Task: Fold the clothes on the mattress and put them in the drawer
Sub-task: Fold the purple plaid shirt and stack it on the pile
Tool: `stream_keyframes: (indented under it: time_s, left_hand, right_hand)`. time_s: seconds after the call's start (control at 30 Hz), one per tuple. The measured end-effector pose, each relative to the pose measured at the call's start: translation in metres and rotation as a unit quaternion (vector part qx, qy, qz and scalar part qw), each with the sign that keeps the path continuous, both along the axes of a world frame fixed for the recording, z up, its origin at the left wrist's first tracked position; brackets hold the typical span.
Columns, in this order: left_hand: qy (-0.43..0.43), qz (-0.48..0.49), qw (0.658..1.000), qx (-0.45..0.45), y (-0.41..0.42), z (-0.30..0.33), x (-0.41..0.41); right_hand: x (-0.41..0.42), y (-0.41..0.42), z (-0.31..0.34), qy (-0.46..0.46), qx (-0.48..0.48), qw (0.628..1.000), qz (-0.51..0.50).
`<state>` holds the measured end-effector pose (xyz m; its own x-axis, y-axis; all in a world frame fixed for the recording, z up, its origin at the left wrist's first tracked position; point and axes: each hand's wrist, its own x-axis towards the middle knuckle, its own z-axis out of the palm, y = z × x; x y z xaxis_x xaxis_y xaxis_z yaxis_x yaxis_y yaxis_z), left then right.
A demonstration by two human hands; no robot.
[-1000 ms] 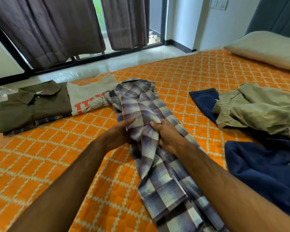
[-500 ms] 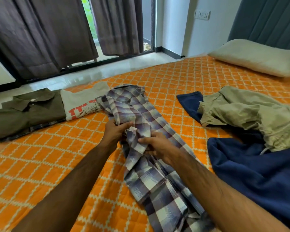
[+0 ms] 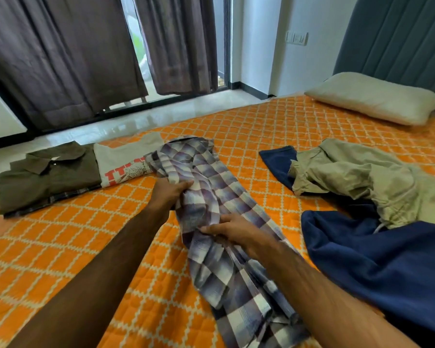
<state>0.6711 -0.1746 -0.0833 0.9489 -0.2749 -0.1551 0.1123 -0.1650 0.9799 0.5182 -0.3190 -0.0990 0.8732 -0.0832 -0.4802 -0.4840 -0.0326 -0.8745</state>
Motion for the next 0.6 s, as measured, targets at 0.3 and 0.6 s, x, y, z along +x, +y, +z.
stream_keyframes:
  time_s: [0.3, 0.6]
  left_hand:
    - [0.110, -0.020, 0.990, -0.090, 0.007, 0.004, 0.002]
    - [0.122, -0.010, 0.990, -0.071, 0.021, -0.039, -0.025]
  right_hand:
    - [0.004, -0.015, 0.018, -0.047, 0.070, 0.984, -0.156]
    - [-0.042, -0.023, -0.008, 0.068, -0.025, 0.991, 0.115]
